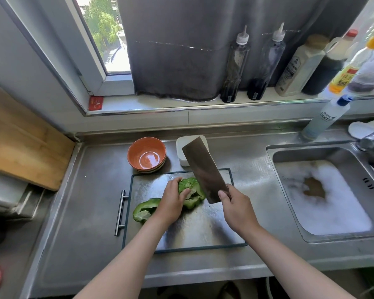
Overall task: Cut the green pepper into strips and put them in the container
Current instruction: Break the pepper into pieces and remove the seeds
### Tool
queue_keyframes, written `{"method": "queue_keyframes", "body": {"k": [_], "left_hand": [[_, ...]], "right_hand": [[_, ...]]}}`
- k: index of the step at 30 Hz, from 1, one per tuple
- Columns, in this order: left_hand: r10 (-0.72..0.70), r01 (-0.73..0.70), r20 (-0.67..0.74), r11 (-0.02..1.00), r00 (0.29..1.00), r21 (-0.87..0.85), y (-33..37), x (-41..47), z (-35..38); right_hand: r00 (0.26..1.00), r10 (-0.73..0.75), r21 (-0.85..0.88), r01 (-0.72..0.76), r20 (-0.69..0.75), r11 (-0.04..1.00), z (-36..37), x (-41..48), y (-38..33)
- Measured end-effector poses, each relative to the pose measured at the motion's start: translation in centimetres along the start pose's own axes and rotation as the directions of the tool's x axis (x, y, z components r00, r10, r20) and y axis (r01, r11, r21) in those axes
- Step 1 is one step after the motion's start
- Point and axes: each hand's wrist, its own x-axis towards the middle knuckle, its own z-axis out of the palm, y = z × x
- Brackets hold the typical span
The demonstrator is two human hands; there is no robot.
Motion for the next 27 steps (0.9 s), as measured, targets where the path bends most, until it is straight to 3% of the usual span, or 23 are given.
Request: {"method": "queue_keyframes", "body": {"k": [6, 12, 16, 20, 27], "left_hand": [[-0.015, 0.014, -0.030, 1.000, 0.999, -0.012, 0.1, 0.4, 0.2], [-0.002, 0.002, -0.023, 1.000, 1.000, 0.006, -0.2, 0.2, 0.2], [0.027, -0.027, 0.004, 1.000, 1.000, -0.001, -0.2, 0.4, -0.1], [0.020, -0.020, -0.030, 1.000, 0.999, -0.005, 0.0, 0.6, 0.3], [-0.019, 0.017, -0.070, 1.000, 0.997, -0.023, 0.0, 0.6, 0.3]], "right_hand": [[0.999, -0.052, -0.140, 0.052, 0.003, 0.989, 0.4, 0.1, -0.3], [0.998, 0.000, -0.059, 0.003, 0.061, 0.998, -0.2, 0.8, -0.4], [0.994, -0.012, -0.112, 0.025, 0.112, 0.993, -0.6, 1.3, -0.1], [0.997, -0.040, -0.201, 0.054, 0.073, 0.978, 0.3, 0.8, -0.4], [0.995, -0.017, -0.192, 0.036, 0.100, 0.981, 0.8, 1.4, -0.7]]}}
